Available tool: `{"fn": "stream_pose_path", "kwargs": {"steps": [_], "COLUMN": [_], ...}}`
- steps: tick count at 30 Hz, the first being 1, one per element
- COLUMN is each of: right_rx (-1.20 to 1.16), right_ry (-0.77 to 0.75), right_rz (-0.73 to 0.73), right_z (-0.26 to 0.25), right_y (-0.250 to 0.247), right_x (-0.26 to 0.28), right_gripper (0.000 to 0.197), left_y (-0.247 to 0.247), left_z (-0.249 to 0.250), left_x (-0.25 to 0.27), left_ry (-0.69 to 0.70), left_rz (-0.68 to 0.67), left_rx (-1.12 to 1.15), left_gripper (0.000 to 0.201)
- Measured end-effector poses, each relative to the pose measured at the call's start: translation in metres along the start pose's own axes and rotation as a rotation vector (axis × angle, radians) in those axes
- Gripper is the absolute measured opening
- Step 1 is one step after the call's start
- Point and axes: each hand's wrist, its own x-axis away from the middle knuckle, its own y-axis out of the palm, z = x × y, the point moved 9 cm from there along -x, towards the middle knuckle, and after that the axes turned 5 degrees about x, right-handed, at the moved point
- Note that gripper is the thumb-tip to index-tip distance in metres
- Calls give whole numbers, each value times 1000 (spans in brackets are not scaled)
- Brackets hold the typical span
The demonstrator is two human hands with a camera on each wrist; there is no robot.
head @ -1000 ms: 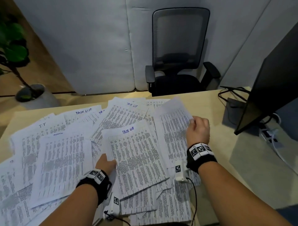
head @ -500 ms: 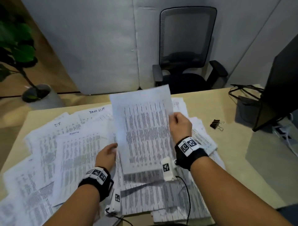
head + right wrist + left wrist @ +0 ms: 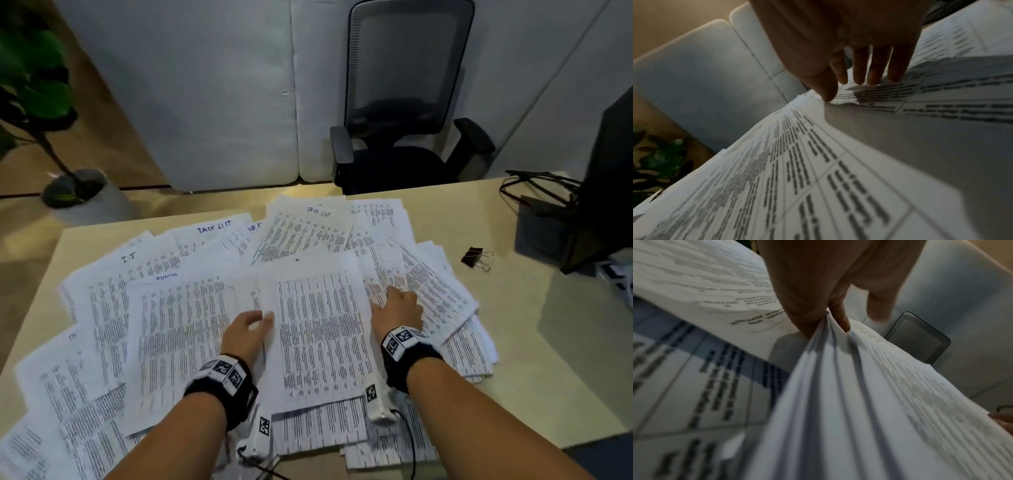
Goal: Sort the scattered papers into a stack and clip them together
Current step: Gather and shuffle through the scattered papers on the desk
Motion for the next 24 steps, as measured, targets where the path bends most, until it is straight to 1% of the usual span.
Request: {"fn": "stream_pose_path", "kwargs": {"steps": [2,4,6,8,9,11,14,16,17,18,19,20,22,23,24], "right_rx": [-60,-160,-239,-253,-252,-247,-282,-331,-334,-309,-272,-267,-295,-306,-308], "right_ry": [33,39,16,-31,-43,-16,37,13,-17,-46,-67,-69,-38,-21,-10], "right_rz": [-82,-119,-105,-62,-43,-17,-36,-54,-68,-65,-30,18,131,187,247], "right_z": [5,5,5,6,8,16,26,25,22,19,17,17,24,30,34], "right_y": [13,19,14,5,0,-10,-19,-20,-18,-18,-22,-30,-49,-58,-67], "right_x": [-2,-5,-8,-12,-14,-19,-25,-29,-31,-32,-33,-33,-32,-32,-30], "right_gripper": [55,53,39,18,11,14,19,32,35,29,16,10,29,31,28], "left_y": [4,6,5,2,0,-3,-1,1,2,3,3,3,2,2,2], "left_z": [1,0,7,14,15,14,4,-1,-1,-1,-1,0,0,1,1], "left_x": [0,2,3,3,1,-1,-3,-3,-2,-2,-2,-2,-2,-1,-1], "left_ry": [78,100,124,140,139,125,68,49,51,49,50,49,53,58,60], "left_rz": [-12,8,35,53,65,82,73,62,58,55,53,51,52,53,54], "left_rx": [-123,-159,-154,-130,-116,-105,-130,-169,-182,-192,-198,-201,-207,-211,-212], "left_gripper": [51,51,49,46,45,43,42,41,40,39,39,38,38,38,37]}}
